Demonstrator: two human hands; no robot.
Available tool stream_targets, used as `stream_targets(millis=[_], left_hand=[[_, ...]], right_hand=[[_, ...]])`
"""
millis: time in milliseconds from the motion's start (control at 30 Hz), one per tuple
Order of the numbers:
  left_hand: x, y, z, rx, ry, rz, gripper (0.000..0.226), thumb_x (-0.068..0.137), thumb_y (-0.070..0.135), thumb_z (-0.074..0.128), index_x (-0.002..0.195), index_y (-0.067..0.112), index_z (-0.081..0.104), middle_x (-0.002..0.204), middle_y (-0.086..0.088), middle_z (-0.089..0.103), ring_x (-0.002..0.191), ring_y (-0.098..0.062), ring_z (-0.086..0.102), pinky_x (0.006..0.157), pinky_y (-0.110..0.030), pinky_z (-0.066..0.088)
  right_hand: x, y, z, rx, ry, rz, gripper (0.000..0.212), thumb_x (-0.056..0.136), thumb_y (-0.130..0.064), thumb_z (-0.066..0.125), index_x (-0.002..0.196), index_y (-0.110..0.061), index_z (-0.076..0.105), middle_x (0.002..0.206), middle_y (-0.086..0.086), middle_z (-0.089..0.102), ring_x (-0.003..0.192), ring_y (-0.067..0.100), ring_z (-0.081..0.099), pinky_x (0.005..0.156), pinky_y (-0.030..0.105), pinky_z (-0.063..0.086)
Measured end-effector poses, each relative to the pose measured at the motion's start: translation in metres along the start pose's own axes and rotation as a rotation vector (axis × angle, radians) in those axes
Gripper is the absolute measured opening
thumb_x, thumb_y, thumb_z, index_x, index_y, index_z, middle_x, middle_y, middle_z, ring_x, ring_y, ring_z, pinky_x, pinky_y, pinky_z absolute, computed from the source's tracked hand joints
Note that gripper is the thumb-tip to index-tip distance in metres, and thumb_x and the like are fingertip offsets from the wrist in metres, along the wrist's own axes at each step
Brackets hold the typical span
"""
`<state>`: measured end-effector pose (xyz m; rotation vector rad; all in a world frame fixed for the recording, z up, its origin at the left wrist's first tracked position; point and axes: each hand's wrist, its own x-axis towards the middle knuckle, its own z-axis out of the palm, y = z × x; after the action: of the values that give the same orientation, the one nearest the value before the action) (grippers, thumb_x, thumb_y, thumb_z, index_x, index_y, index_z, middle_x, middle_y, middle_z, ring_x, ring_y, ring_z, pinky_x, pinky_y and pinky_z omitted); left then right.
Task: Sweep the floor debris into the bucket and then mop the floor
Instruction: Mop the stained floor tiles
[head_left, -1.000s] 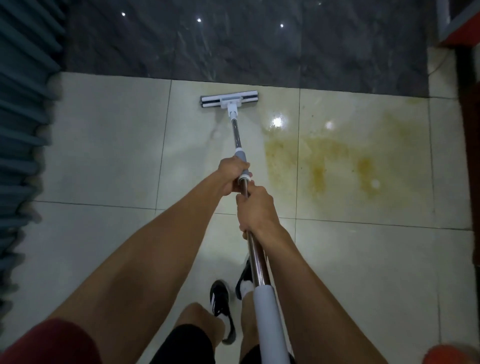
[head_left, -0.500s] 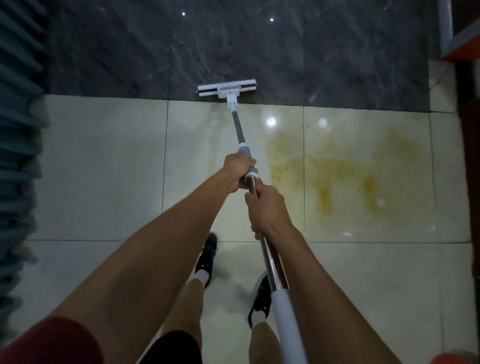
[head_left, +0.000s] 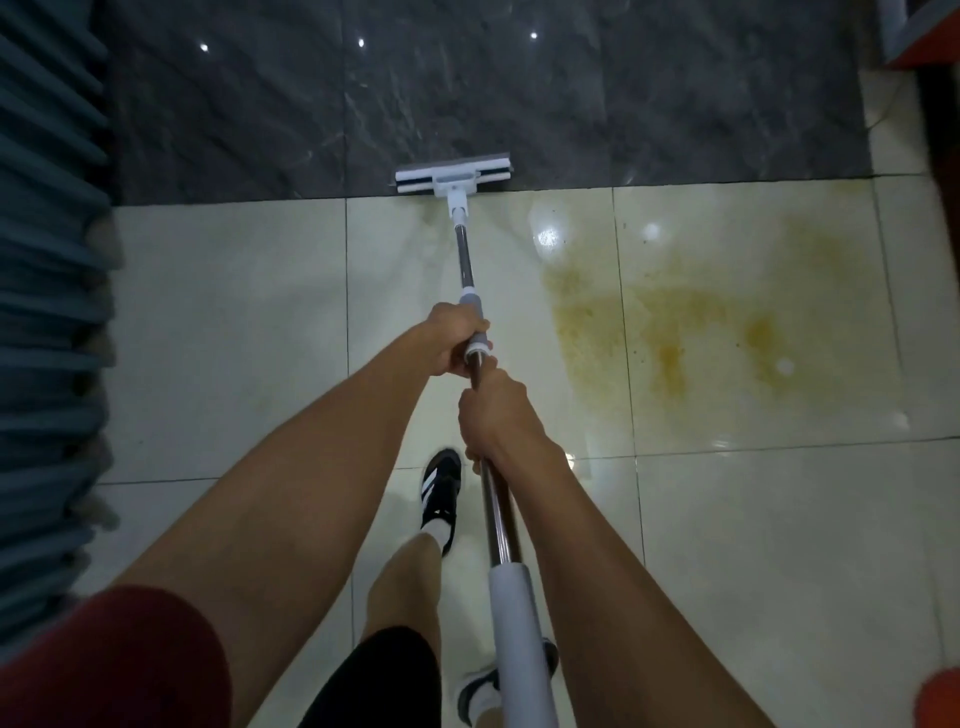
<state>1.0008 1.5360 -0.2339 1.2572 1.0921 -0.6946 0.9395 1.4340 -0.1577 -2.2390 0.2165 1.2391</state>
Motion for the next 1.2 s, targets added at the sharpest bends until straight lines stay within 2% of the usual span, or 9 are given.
stream_targets(millis=[167,300,400,567,700,767,833,1000,1200], left_hand=[[-0.038,-0.082,0.046,0.034,-0.01,-0.011,0.009,0.099,0.01,0.056,0.094,0.005,0.051,0.091,-0.02,0.062,0.063,-0.032,0.064,0.073,-0.053,0.061],[-0.067,-0.158,0.093,0.048,-0.003,-0.023,0.01,0.099,0.01,0.056,0.094,0.003,0.052,0.09,-0.02,0.062,0.074,-0.035,0.064,0.087,-0.06,0.056],[-0.088,-0.21,0.132,0.065,0.0,-0.03,0.01,0.099,0.01,0.053,0.093,0.002,0.053,0.089,-0.02,0.061,0.072,-0.035,0.064,0.081,-0.056,0.058],[-0.124,-0.276,0.194,0.114,-0.053,-0.04,0.012,0.1,0.01,0.053,0.103,-0.001,0.055,0.098,-0.022,0.06,0.066,-0.033,0.063,0.058,-0.044,0.057],[-0.149,-0.31,0.238,0.178,-0.113,-0.045,0.02,0.099,0.01,0.056,0.116,-0.001,0.053,0.096,-0.021,0.06,0.064,-0.031,0.063,0.059,-0.044,0.058],[-0.159,-0.323,0.257,0.204,-0.138,-0.054,0.016,0.099,0.01,0.056,0.112,0.001,0.053,0.091,-0.02,0.06,0.062,-0.03,0.064,0.063,-0.046,0.059],[-0.166,-0.334,0.273,0.219,-0.156,-0.063,0.014,0.098,0.01,0.057,0.109,0.001,0.055,0.087,-0.019,0.06,0.062,-0.029,0.064,0.073,-0.049,0.061],[-0.161,-0.339,0.288,0.163,-0.132,-0.049,0.02,0.095,0.006,0.061,0.113,0.0,0.058,0.083,-0.017,0.062,0.063,-0.028,0.063,0.08,-0.055,0.06],[-0.127,-0.303,0.275,0.111,-0.123,-0.036,0.013,0.093,0.003,0.064,0.105,0.003,0.058,0.085,-0.015,0.06,0.065,-0.025,0.063,0.08,-0.059,0.059]], right_hand=[[-0.059,0.086,0.016,-0.007,0.032,-0.027,0.045,0.096,-0.011,0.038,0.141,-0.02,0.039,0.111,0.016,0.062,0.092,0.035,0.069,0.081,0.049,0.06],[-0.109,0.167,0.027,0.049,0.036,-0.001,0.039,0.099,-0.014,0.038,0.137,-0.02,0.041,0.105,0.013,0.062,0.087,0.033,0.069,0.078,0.048,0.061],[-0.144,0.227,0.033,0.098,0.052,0.026,0.037,0.101,-0.016,0.04,0.137,-0.019,0.043,0.101,0.011,0.063,0.081,0.03,0.07,0.073,0.045,0.062],[-0.194,0.314,0.041,0.142,0.121,0.046,0.043,0.102,-0.021,0.042,0.145,-0.02,0.038,0.102,0.012,0.066,0.083,0.029,0.071,0.074,0.045,0.062],[-0.224,0.365,0.038,0.231,0.163,0.102,0.036,0.103,-0.024,0.044,0.139,-0.017,0.046,0.1,0.011,0.067,0.079,0.026,0.071,0.072,0.042,0.062],[-0.237,0.385,0.034,0.254,0.189,0.103,0.036,0.104,-0.024,0.044,0.139,-0.017,0.047,0.099,0.01,0.066,0.075,0.022,0.069,0.066,0.036,0.061],[-0.248,0.401,0.032,0.265,0.215,0.097,0.038,0.104,-0.024,0.044,0.142,-0.018,0.046,0.096,0.007,0.064,0.07,0.016,0.063,0.056,0.024,0.051],[-0.247,0.41,0.03,0.269,0.252,0.071,0.038,0.104,-0.022,0.046,0.142,-0.02,0.047,0.102,0.008,0.068,0.081,0.018,0.064,0.069,0.026,0.05],[-0.208,0.378,0.018,0.273,0.256,0.086,0.035,0.105,-0.025,0.044,0.14,-0.023,0.047,0.091,0.002,0.063,0.063,0.006,0.056,0.045,0.013,0.036]])
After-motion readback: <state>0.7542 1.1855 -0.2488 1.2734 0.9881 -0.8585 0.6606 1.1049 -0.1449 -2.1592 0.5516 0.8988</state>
